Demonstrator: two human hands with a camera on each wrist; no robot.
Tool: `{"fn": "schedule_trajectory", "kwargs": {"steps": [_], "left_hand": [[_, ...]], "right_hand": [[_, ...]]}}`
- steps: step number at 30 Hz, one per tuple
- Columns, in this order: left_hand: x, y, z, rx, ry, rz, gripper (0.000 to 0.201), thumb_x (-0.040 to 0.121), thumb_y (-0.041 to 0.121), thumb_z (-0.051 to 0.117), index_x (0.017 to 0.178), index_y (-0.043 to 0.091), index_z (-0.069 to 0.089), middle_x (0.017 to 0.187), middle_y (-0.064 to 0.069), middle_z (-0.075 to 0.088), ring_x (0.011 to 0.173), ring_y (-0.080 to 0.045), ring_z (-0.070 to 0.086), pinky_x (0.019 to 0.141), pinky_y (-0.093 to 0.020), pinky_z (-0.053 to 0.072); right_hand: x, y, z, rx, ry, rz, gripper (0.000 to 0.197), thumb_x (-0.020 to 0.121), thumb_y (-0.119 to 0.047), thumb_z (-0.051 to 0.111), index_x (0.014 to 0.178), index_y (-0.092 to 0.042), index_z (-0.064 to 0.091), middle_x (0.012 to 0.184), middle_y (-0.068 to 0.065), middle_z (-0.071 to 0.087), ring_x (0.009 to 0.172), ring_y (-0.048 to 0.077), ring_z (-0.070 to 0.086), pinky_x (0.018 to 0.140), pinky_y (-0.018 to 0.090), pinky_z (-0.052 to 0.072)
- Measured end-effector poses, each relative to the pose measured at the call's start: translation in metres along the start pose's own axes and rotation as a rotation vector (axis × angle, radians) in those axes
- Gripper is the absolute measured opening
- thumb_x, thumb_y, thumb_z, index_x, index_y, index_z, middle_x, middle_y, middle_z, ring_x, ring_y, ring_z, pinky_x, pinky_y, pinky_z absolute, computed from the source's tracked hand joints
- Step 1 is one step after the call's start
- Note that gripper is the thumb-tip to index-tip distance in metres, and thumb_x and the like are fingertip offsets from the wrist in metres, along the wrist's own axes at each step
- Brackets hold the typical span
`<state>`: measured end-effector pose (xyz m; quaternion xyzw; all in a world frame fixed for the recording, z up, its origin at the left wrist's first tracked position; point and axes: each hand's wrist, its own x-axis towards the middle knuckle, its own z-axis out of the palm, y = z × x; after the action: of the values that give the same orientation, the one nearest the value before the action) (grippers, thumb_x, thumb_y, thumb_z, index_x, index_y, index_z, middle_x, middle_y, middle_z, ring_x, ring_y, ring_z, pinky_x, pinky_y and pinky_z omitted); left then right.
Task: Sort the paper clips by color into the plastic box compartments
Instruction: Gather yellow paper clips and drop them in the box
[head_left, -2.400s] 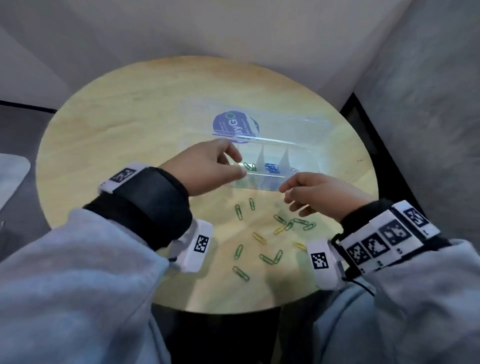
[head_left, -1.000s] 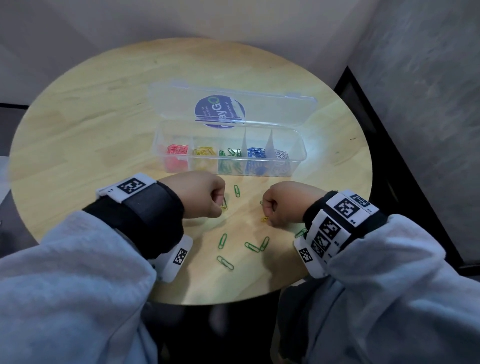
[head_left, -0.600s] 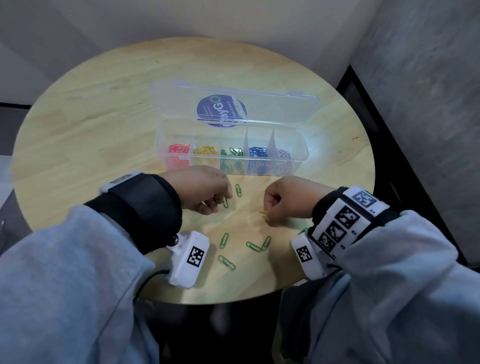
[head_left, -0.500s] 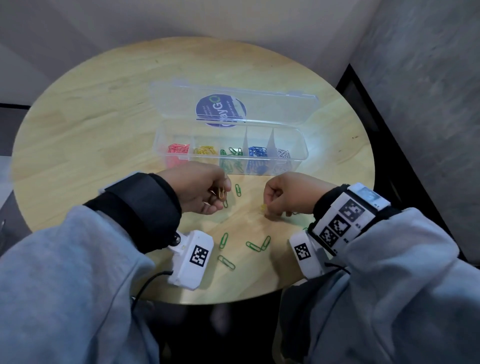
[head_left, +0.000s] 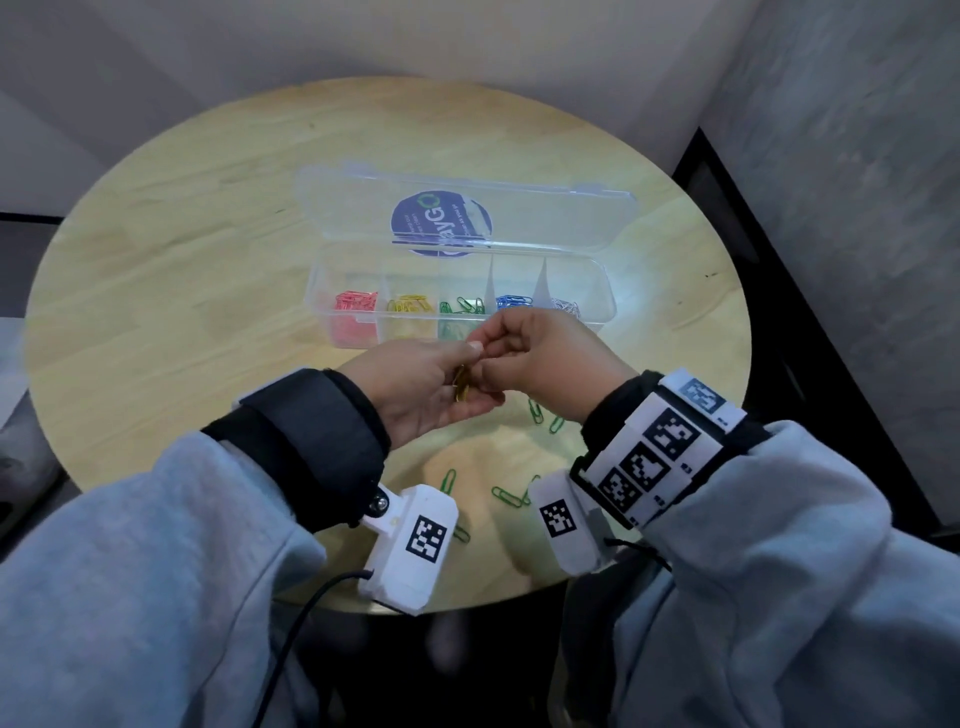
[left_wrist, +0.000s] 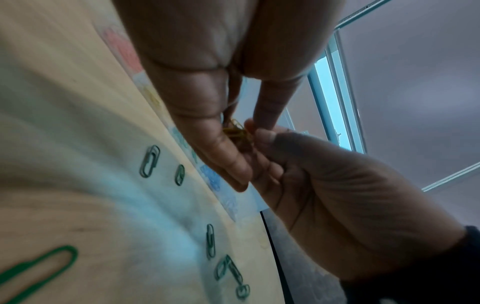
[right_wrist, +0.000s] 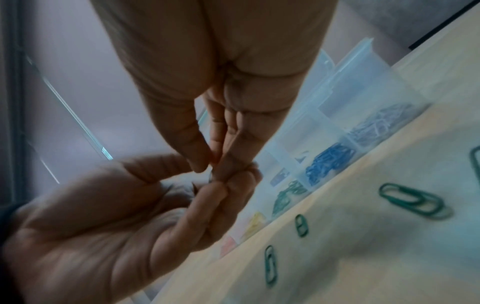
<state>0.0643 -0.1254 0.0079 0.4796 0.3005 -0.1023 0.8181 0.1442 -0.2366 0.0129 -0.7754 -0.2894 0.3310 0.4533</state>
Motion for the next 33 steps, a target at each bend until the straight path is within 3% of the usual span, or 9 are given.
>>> {"fn": "schedule_trajectory", "kwargs": {"steps": [4,9,16,19,21,23,26,30,33], "left_hand": [[-0.001,0.006,-0.004,-0.062,0.048,0.09,0.025,0.1,0.009,0.036,0.092,0.0,0.058,0.083,-0.011,0.064,0.068,-0.015,0.066,0.061,-0.02,0.059],[0.0,0.027,-0.017,-0.051,0.209,0.183,0.025,0.099,0.012,0.039,0.084,0.005,0.057,0.073,-0.008,0.054,0.053,-0.01,0.063,0.046,-0.009,0.051],[0.007,0.052,-0.032,-0.115,0.345,0.349,0.016,0.094,0.006,0.04,0.089,0.01,0.054,0.081,-0.006,0.051,0.074,-0.016,0.054,0.072,-0.021,0.052],[0.013,0.048,-0.03,-0.127,0.35,0.351,0.014,0.094,0.012,0.045,0.106,0.011,0.053,0.111,-0.008,0.056,0.103,-0.016,0.057,0.097,-0.029,0.042],[0.013,0.046,-0.026,-0.101,0.31,0.332,0.034,0.095,0.015,0.046,0.129,0.009,0.047,0.148,-0.014,0.036,0.139,-0.022,0.034,0.109,-0.031,0.032],[0.01,0.046,-0.023,-0.08,0.281,0.347,0.046,0.096,0.019,0.046,0.14,0.007,0.038,0.156,-0.014,0.022,0.146,-0.021,0.019,0.112,-0.032,0.026],[0.004,0.047,-0.021,0.016,0.255,0.425,0.035,0.096,0.021,0.046,0.13,0.014,0.05,0.141,-0.005,0.045,0.137,-0.016,0.036,0.105,-0.027,0.035],[-0.005,0.04,-0.02,0.504,0.177,0.498,0.015,0.087,0.012,0.058,0.09,0.026,0.061,0.092,0.0,0.061,0.085,-0.013,0.06,0.071,-0.019,0.051],[-0.004,0.026,-0.024,1.152,0.149,0.383,0.022,0.087,0.011,0.054,0.095,0.03,0.063,0.089,0.008,0.062,0.082,-0.015,0.058,0.079,-0.027,0.048]], "right_hand": [[-0.001,-0.002,-0.006,0.096,-0.027,-0.023,0.031,0.082,0.007,0.058,0.09,-0.023,0.059,0.088,0.005,0.068,0.088,0.024,0.066,0.088,0.038,0.053],[-0.008,0.004,-0.031,-0.386,0.018,0.016,0.019,0.085,-0.011,0.058,0.097,-0.025,0.062,0.096,-0.003,0.065,0.075,0.007,0.058,0.076,0.021,0.048],[-0.014,0.012,-0.046,-0.789,-0.065,0.278,0.025,0.085,-0.017,0.053,0.108,-0.019,0.064,0.095,-0.006,0.055,0.088,0.013,0.053,0.076,0.023,0.042],[-0.013,0.014,-0.044,-0.812,-0.082,0.315,0.026,0.085,-0.015,0.053,0.109,-0.017,0.064,0.097,-0.004,0.056,0.089,0.015,0.053,0.076,0.024,0.041],[-0.013,0.014,-0.043,-0.815,-0.088,0.324,0.026,0.086,-0.014,0.053,0.109,-0.017,0.064,0.095,-0.004,0.055,0.088,0.015,0.052,0.075,0.024,0.041],[-0.013,0.015,-0.044,-0.819,-0.083,0.328,0.026,0.085,-0.014,0.054,0.109,-0.017,0.063,0.089,-0.006,0.053,0.087,0.015,0.052,0.072,0.023,0.04],[-0.012,0.016,-0.046,-0.832,-0.078,0.332,0.026,0.083,-0.013,0.055,0.107,-0.018,0.063,0.078,-0.012,0.048,0.085,0.015,0.052,0.061,0.02,0.039],[-0.013,0.015,-0.047,-0.902,-0.119,0.376,0.026,0.082,-0.012,0.06,0.108,-0.015,0.061,0.091,-0.005,0.054,0.085,0.016,0.051,0.055,0.017,0.036],[-0.012,0.018,-0.045,-0.955,-0.157,0.417,0.03,0.079,-0.006,0.061,0.108,-0.012,0.061,0.092,-0.002,0.055,0.08,0.018,0.049,0.052,0.02,0.034]]}}
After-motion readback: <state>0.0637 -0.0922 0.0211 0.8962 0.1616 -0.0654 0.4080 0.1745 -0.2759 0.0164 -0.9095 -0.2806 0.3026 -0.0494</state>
